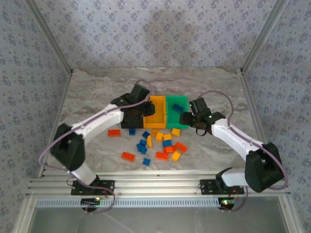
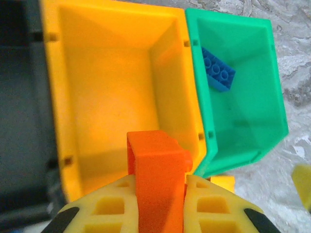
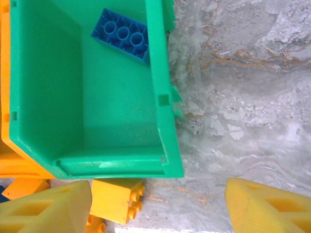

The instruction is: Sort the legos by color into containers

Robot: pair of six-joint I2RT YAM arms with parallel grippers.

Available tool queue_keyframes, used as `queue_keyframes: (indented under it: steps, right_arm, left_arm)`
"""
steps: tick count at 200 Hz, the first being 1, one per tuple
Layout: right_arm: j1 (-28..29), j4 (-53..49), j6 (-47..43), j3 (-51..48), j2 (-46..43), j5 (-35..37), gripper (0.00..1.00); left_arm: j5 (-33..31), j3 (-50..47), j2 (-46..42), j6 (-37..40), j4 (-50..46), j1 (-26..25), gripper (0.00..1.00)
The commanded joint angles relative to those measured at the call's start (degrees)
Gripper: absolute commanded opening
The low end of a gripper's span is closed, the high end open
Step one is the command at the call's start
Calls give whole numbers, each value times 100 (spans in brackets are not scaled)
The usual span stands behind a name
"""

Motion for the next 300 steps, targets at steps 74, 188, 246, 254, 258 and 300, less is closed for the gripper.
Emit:
queue_keyframes:
  steps: [74, 188, 246, 254, 258, 300]
  right_arm:
    - [-132, -353, 121, -529, -875, -166, 79]
    - [593, -533, -116, -814, -351, -837, 81]
    - [1128, -948, -104, -817, 212, -166, 80]
    - [1133, -978, -105, -812, 307, -115, 80]
    - [1134, -979, -96, -812, 354, -70, 79]
    - [1085, -1334, 208, -865, 749, 183, 72]
  left_arm:
    - [13, 1252, 1147, 348, -147, -51, 50]
    - [-130, -1925, -2714, -102, 362, -196, 100]
    - [-871, -3187, -4323, -406, -378, -186, 99]
    - [-935, -3257, -4423, -450, -437, -180, 99]
    - [-956, -3286, -4457, -468, -450, -184, 99]
    - [-1062, -3330, -4520, -431, -455, -152, 99]
